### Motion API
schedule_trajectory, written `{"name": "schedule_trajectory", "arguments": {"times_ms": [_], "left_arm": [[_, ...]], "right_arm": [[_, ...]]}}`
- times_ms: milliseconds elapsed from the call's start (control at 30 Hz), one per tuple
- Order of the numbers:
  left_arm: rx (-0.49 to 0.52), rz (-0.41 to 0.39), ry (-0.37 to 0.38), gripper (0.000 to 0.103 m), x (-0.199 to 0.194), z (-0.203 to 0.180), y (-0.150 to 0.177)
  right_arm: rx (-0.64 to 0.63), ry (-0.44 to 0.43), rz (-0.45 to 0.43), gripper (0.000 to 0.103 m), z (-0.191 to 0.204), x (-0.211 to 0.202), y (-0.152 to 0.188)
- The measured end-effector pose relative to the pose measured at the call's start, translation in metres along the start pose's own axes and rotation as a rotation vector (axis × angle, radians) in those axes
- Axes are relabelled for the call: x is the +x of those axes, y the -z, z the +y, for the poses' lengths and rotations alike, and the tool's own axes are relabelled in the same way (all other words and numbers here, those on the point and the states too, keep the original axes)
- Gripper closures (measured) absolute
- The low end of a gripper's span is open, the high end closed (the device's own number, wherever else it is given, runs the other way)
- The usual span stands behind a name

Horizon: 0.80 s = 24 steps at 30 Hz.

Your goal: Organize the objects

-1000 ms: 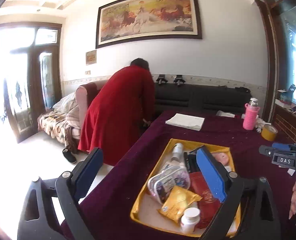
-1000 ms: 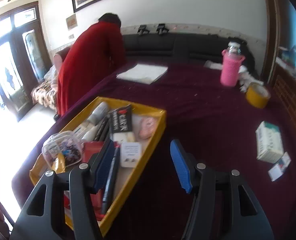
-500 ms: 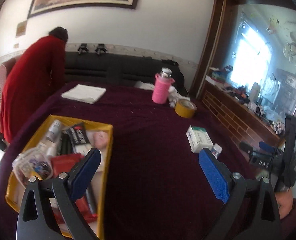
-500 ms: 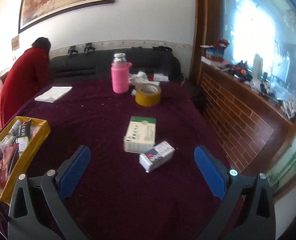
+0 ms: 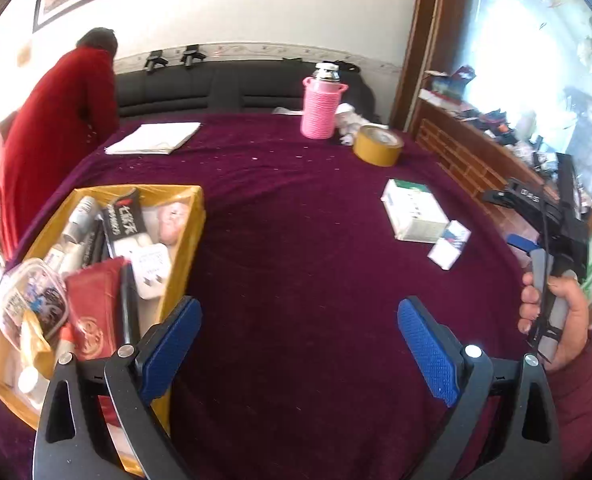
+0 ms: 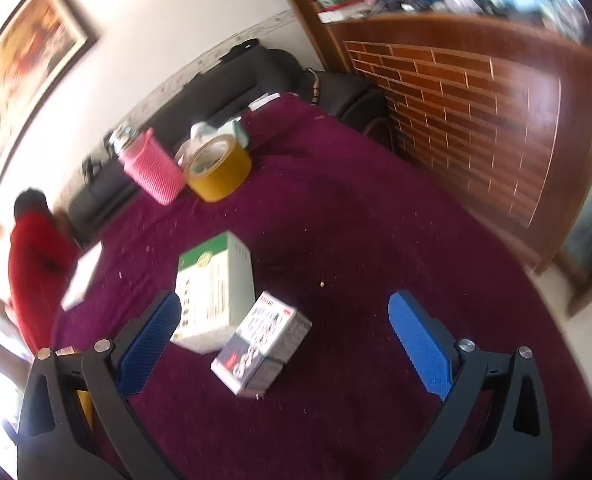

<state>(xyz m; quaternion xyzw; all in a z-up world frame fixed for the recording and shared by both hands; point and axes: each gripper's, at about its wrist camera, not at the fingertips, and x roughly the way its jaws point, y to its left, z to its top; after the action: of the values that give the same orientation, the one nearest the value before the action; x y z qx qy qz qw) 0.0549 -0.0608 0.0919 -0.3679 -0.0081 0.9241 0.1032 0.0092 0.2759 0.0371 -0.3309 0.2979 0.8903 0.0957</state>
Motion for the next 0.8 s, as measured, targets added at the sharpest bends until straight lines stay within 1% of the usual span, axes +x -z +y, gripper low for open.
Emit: {"name": "schedule_trajectory", "arguments": {"times_ms": [67, 133, 200, 267, 367, 467, 533, 633, 800], "left_arm": [[0.044, -0.012, -0.090, 0.007, 0.004, -0.008, -0.003], [0.090, -0.039, -0.172, 0.007, 0.007, -0.017, -0.002], [0.125, -0.041, -0.219, 0.007, 0.015, -0.024, 0.000], [0.143, -0.011, -0.216, 0.007, 0.026, -0.031, 0.002], [0.158, 0.042, -0.213, 0.007, 0.042, -0.038, 0.006], [0.185, 0.060, -0.228, 0.007, 0.049, -0.042, 0.009], [0.186, 0.064, -0.233, 0.007, 0.050, -0.041, 0.010], [0.161, 0.081, -0.226, 0.007, 0.054, -0.035, 0.011], [0.120, 0.101, -0.211, 0.007, 0.059, -0.025, 0.015]], "right_arm": [[0.019, -0.023, -0.040, 0.000, -0.007, 0.001, 0.006], [0.008, -0.019, -0.087, 0.000, -0.012, 0.000, 0.013], [-0.018, 0.004, -0.101, 0.000, -0.011, -0.002, 0.019], [-0.038, -0.001, -0.110, 0.000, -0.006, -0.007, 0.022], [-0.112, 0.010, -0.163, 0.000, 0.010, -0.019, 0.028], [-0.203, 0.018, -0.187, 0.000, 0.029, -0.023, 0.037], [-0.257, 0.016, -0.179, 0.000, 0.042, -0.022, 0.044], [-0.340, 0.003, -0.164, 0.000, 0.063, -0.026, 0.053], [-0.474, -0.006, -0.106, 0.000, 0.094, -0.035, 0.069]]}}
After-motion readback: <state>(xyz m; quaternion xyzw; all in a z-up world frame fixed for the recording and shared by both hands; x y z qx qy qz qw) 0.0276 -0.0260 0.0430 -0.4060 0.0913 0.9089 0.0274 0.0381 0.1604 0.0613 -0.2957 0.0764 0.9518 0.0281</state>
